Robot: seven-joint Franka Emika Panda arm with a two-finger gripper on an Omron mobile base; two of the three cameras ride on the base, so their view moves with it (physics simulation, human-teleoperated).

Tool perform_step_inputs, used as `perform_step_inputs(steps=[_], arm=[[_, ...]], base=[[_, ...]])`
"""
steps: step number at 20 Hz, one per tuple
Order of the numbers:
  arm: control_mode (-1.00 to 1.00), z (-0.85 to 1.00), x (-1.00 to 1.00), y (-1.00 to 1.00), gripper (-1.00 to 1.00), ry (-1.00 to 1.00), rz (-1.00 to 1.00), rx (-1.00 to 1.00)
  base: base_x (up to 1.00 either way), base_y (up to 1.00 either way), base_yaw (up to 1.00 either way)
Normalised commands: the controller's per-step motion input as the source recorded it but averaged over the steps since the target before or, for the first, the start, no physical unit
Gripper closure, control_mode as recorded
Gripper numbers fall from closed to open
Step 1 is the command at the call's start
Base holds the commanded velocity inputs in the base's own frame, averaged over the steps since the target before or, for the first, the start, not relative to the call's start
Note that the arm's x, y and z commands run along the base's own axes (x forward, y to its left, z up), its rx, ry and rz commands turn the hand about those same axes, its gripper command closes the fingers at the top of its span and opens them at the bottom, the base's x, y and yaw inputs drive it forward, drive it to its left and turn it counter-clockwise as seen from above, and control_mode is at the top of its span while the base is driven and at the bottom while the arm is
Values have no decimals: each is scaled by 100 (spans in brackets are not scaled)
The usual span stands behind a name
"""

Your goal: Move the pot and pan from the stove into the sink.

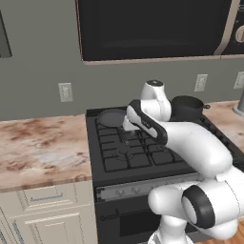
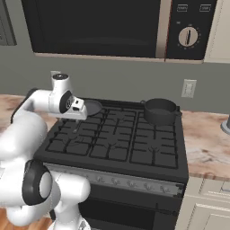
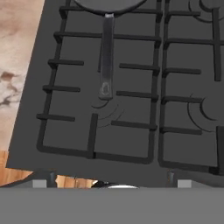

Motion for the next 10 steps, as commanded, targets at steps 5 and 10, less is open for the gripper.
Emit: perform_step_inputs(steps=[5,10], arm=[[-100,-21,56,24,-100,0,-1,-1],[-100,-21,51,20,-100,0,-2,-1]], base=[[0,0,0],[0,0,0]])
